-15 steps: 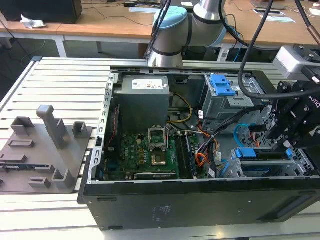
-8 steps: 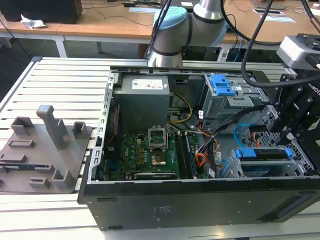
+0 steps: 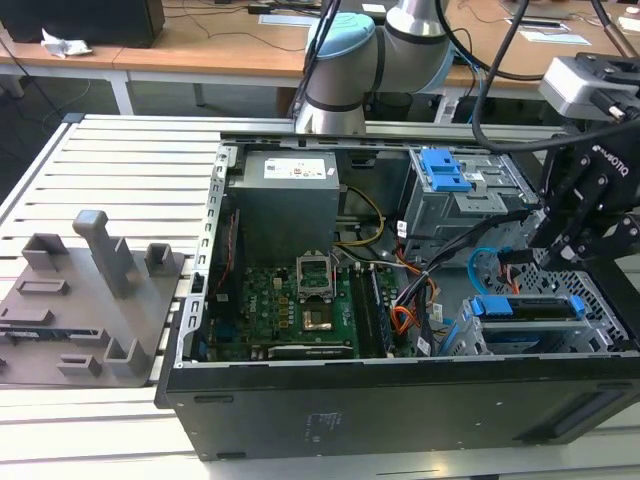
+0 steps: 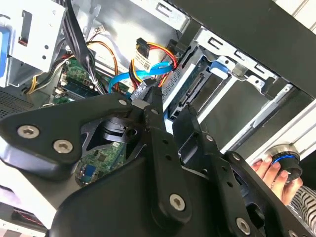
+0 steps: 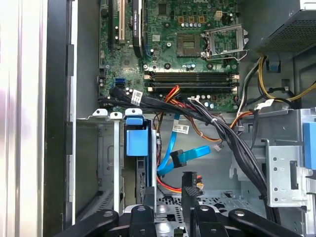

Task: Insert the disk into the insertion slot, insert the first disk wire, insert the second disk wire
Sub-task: 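Insert the first disk wire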

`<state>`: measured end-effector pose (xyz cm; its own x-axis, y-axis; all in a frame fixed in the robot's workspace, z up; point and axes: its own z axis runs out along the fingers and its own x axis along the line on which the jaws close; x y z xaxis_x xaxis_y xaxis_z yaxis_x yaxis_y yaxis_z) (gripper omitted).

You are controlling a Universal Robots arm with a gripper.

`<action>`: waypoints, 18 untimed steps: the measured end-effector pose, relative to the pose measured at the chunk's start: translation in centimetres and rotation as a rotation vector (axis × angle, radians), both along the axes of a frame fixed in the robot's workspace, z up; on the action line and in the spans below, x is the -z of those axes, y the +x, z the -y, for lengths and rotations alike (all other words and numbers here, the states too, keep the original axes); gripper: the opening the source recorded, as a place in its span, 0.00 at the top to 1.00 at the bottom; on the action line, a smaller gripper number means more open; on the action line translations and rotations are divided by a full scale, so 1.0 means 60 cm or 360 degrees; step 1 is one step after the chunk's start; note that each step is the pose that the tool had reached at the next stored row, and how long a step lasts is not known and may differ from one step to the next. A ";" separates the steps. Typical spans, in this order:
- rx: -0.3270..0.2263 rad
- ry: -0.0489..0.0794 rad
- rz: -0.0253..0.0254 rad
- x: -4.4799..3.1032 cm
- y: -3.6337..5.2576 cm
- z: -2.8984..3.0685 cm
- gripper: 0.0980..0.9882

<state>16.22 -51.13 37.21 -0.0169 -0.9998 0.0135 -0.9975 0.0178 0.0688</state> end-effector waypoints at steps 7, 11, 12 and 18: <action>0.0000 0.0000 0.00001 0.001 -0.016 -0.0028 0.70; 0.0000 0.0000 0.00002 0.001 -0.017 -0.0116 0.70; 0.0000 0.0000 0.00001 0.001 -0.017 -0.0124 0.70; 0.0000 0.0000 0.00001 0.013 -0.017 -0.0130 0.70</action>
<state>15.19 -50.35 36.42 -0.0169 -0.9998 0.0135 -0.9975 0.0178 0.0687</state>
